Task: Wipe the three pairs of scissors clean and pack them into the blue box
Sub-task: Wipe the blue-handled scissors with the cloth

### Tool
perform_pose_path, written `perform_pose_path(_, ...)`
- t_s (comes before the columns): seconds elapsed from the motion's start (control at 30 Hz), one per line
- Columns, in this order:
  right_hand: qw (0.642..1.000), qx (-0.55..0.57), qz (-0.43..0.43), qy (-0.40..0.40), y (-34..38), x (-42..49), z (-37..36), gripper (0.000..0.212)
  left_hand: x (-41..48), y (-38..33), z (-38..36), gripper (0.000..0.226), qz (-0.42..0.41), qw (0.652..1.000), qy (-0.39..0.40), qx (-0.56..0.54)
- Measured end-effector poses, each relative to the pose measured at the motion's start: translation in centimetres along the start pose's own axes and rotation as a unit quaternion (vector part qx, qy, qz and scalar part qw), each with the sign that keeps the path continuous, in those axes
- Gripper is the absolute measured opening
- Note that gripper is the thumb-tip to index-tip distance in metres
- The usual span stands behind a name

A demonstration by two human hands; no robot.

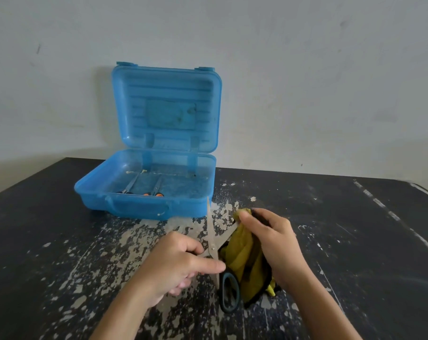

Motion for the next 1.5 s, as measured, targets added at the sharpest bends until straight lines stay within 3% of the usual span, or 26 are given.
perform_pose_path(0.2, 0.998, 0.036, -0.028, -0.032, -0.4, 0.1, 0.2, 0.015, 0.6, 0.0, 0.8, 0.032, -0.068, 0.979, -0.074, 0.178)
perform_pose_path(0.3, 0.995, 0.071, -0.045, -0.06, -0.8, 0.1, 0.0, 0.019, 0.6, -0.3, 1.7, 0.051, -0.086, 0.955, -0.178, 0.22)
perform_pose_path(0.37, 0.989, 0.108, -0.061, -0.075, -1.1, 0.1, 0.0, 0.019, 0.3, -0.4, 2.1, 0.066, -0.084, 0.947, -0.247, 0.188)
perform_pose_path(0.43, 0.982, 0.148, -0.074, -0.087, -1.2, 0.0, 0.2, 0.019, 0.3, 0.1, 2.5, 0.076, -0.068, 0.954, -0.286, 0.053)
perform_pose_path(0.5, 0.973, 0.19, -0.089, -0.098, -1.5, 0.0, 0.3, 0.02, 0.8, 1.0, 2.2, 0.082, -0.042, 0.958, -0.244, -0.148)
perform_pose_path(0.57, 0.96, 0.226, -0.116, -0.115, -2.0, -0.1, 0.2, 0.018, 1.1, 1.3, 1.2, 0.071, -0.016, 0.958, -0.178, -0.226)
perform_pose_path(0.73, 0.947, 0.268, -0.143, -0.108, -2.5, -0.3, -1.1, 0.019, 1.4, 1.9, -0.9, 0.061, 0.047, 0.957, -0.119, -0.258)
perform_pose_path(1.0, 0.949, 0.263, -0.147, -0.092, -2.6, -0.6, -2.2, 0.007, 0.8, 1.9, -0.5, 0.056, 0.088, 0.907, -0.187, -0.367)
perform_pose_path(1.17, 0.956, 0.215, -0.197, -0.043, -3.0, -0.4, -2.1, 0.02, 0.6, 1.5, 1.2, 0.047, -0.005, 0.911, -0.284, -0.3)
perform_pose_path(1.23, 0.956, 0.177, -0.217, -0.083, -3.5, 0.1, -0.4, 0.014, 0.4, 1.1, 2.0, 0.043, -0.041, 0.912, -0.307, -0.268)
perform_pose_path(1.3, 0.955, 0.141, -0.187, -0.185, -3.4, 0.9, 2.3, 0.01, 0.4, 1.0, 2.6, 0.049, -0.058, 0.911, -0.328, -0.242)
perform_pose_path(1.37, 0.96, 0.103, -0.094, -0.243, -1.6, 0.8, 3.6, 0.013, 0.3, 1.0, 2.5, 0.057, -0.056, 0.916, -0.338, -0.206)
perform_pose_path(1.43, 0.972, 0.043, 0.003, -0.232, 0.7, -0.2, 2.7, 0.016, 0.2, 0.7, 1.7, 0.054, -0.057, 0.923, -0.332, -0.186)
perform_pose_path(1.5, 0.985, -0.004, 0.073, -0.158, 2.2, -1.4, -0.1, 0.013, 0.2, 0.5, 1.2, 0.051, -0.072, 0.93, -0.325, -0.152)
Point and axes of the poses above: each hand's wrist, its own x-axis towards the middle knuckle, its own z-axis out of the back of the hand, y = z × x, the point moved 5 cm from there along x, towards the middle knuckle, and after that the axes turned 7 degrees about -x, right-handed, at the moved point
